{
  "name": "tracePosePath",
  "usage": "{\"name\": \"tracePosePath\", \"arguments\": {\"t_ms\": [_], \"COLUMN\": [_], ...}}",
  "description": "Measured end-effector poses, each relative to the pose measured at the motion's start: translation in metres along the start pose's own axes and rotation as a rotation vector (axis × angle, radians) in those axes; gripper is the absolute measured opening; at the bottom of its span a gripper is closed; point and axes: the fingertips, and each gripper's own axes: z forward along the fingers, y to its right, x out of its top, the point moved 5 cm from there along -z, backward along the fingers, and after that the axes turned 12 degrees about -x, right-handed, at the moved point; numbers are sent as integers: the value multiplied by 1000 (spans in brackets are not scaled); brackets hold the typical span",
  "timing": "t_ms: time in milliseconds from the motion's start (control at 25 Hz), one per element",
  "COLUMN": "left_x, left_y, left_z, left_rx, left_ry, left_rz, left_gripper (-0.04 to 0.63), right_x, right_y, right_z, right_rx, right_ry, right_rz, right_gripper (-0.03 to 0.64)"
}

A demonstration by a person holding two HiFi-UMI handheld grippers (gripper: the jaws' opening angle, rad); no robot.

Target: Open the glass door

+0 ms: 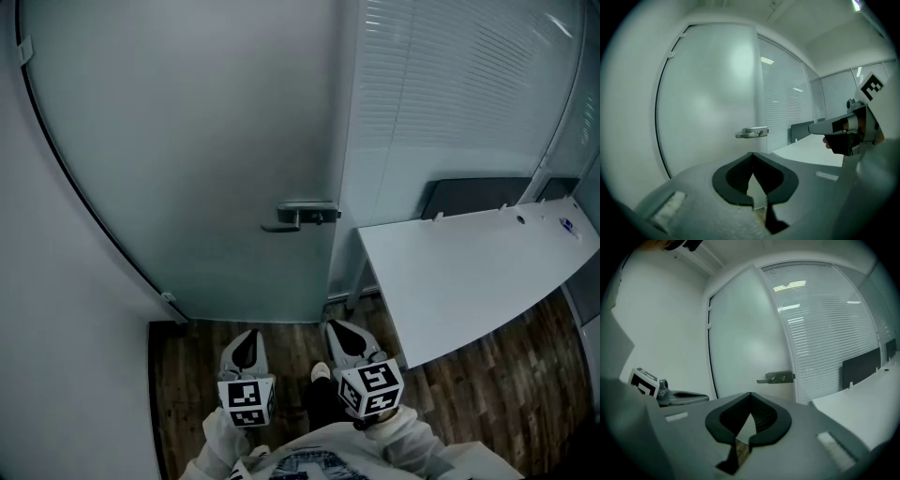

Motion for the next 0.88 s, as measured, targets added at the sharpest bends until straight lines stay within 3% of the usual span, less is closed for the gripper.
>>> {"name": "tracePosePath", "arguments": {"t_ms": [360,520,880], "left_x": [-32,-28,-25], "left_y": [41,61,97], "left_z": [-90,-98,-89], "left_rx": [-27,-33,-28], "left_ry": [-9,13,5], "left_rz": [-39,-60,-20], "left_gripper": [4,3,5], "right_x": [-13,-20,-25], "right_y": [-29,-18,2], "right_z": [-93,-109,-133], "right_rx": [-10,-10,37], "right_ry": [21,-8,-24], "right_rz": [-36,-26,-35], "right_gripper": [3,4,5]}}
